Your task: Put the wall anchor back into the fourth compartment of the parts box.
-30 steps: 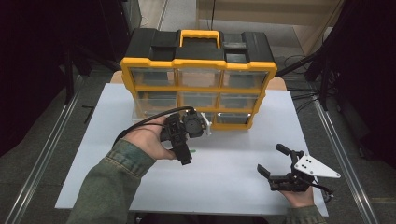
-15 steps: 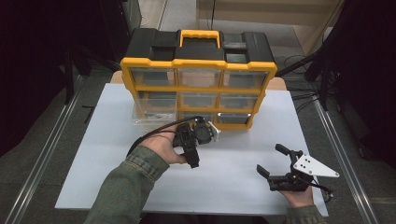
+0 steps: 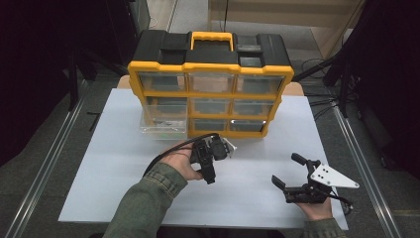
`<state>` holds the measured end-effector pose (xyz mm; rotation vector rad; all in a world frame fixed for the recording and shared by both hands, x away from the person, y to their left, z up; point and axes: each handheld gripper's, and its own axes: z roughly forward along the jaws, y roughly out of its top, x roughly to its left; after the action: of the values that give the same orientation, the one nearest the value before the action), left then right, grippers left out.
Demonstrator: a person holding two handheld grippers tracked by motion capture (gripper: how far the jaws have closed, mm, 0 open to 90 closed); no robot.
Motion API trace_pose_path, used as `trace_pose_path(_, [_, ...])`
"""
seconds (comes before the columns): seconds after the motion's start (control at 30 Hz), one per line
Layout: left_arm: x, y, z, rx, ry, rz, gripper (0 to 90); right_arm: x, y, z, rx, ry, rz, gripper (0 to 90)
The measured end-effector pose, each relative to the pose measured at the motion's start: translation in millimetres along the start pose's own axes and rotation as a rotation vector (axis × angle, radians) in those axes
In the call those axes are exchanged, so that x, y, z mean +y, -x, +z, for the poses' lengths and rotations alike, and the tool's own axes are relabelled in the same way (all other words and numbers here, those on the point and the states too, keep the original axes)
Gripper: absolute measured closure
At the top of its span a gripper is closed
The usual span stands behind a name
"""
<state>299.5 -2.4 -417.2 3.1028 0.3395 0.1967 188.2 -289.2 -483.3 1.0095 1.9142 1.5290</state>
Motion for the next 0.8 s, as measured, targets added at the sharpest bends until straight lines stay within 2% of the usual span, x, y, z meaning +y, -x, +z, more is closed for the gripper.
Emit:
trace_pose_path(0.03, [0.0, 0.8, 2.9, -0.007, 0.003, -0.024, 25.3, 0.0, 0.0, 0.0, 0.0, -0.001, 0.0, 0.9])
trace_pose_path(0.23, [2.1, -7.4, 18.5, 0.01, -0.021, -0.014, 25.3, -0.1, 0.4, 0.3, 0.001, -0.005, -0.003, 0.9])
trace_pose_path(0.27, [2.3, -8.4, 21.2, 0.012, -0.02, -0.026, 25.3, -0.2, 0.3, 0.7, 0.003, -0.005, -0.005, 0.9])
trace_pose_path(0.33, [2.1, -12.6, 26.0, -0.015, -0.005, -0.043, 25.3, -0.3, 0.1, 1.1, 0.005, -0.009, -0.004, 1.0])
trace_pose_path(0.37, [1.9, -14.8, 28.1, -0.011, -0.002, -0.039, 25.3, -0.3, 0.1, 1.2, 0.006, -0.009, -0.004, 1.0])
trace_pose_path(0.43, [1.2, -17.8, 33.5, -0.018, -0.004, -0.058, 25.3, -0.3, 0.3, 1.2, 0.007, -0.014, -0.004, 1.0])
trace_pose_path(0.63, [-3.0, -28.8, 45.4, -0.007, -0.009, -0.093, 25.3, -0.8, 0.1, 2.1, 0.012, -0.022, -0.009, 1.0])
trace_pose_path(0.77, [-5.7, -32.7, 50.1, 0.004, 0.018, -0.123, 25.3, -1.0, -0.1, 2.5, 0.014, -0.028, -0.006, 1.0])
trace_pose_path(0.8, [-5.7, -34.2, 51.0, 0.001, 0.013, -0.117, 25.4, -1.0, -0.3, 2.6, 0.015, -0.03, -0.005, 1.0])
